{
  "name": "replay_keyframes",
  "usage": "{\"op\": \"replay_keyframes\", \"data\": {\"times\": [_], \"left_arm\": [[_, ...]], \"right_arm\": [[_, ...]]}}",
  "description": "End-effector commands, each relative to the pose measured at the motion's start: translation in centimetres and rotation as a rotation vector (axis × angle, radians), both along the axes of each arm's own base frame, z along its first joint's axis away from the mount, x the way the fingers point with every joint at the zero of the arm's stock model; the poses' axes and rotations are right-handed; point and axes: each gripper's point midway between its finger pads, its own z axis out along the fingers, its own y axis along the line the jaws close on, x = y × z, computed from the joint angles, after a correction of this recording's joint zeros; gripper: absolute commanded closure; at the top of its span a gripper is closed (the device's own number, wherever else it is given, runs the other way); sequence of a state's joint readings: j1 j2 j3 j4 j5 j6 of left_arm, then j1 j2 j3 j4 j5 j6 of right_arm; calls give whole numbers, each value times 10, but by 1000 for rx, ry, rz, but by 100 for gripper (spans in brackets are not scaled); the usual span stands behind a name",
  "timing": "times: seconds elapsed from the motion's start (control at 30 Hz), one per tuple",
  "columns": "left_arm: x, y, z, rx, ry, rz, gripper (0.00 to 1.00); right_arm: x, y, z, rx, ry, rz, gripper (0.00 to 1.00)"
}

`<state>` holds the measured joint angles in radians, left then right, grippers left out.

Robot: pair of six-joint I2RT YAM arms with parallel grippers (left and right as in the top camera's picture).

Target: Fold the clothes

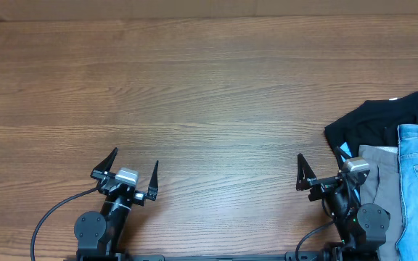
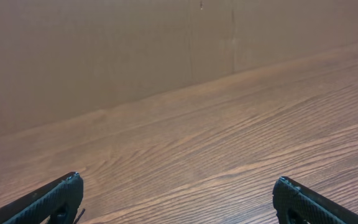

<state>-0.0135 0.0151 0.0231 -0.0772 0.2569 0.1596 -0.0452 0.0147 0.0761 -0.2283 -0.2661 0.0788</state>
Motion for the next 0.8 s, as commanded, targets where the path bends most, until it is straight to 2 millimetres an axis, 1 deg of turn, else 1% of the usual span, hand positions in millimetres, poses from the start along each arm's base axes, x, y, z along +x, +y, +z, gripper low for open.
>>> {"op": "replay_keyframes", "data": {"times": [0.0,0.7,0.77], "left_arm": [[0,-2,-1,-10,-4,-8,0],[0,-2,-1,-10,-4,-8,0],[0,-2,2,-10,-14,-9,0]], "right_arm": [[0,0,1,7,-6,0,0],[0,0,1,6,-6,0,0],[-1,1,1,8,-6,9,0]]}}
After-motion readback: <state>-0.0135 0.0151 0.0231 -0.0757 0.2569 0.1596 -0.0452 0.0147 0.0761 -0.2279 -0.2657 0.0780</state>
